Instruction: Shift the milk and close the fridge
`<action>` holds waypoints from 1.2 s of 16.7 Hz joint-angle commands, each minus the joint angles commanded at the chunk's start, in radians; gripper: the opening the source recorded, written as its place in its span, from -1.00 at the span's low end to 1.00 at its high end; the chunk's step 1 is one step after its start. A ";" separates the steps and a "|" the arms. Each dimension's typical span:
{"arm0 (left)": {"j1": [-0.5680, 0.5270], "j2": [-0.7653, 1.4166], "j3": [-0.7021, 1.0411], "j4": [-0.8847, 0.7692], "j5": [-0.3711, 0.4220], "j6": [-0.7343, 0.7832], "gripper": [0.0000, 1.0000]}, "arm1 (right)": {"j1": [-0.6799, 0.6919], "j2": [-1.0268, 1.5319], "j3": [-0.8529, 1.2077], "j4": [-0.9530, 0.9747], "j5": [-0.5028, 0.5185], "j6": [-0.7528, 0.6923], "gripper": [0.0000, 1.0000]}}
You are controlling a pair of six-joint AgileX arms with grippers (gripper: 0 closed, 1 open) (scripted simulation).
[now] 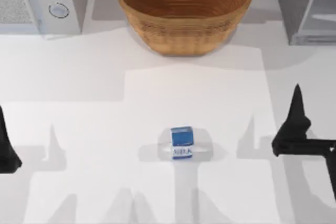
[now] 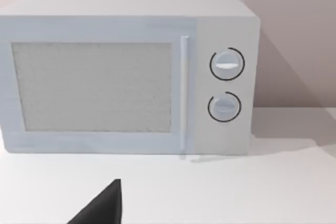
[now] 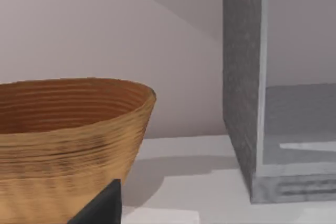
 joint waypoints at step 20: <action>0.000 0.000 0.000 0.000 0.000 0.000 1.00 | 0.257 1.406 0.524 0.797 0.160 0.015 1.00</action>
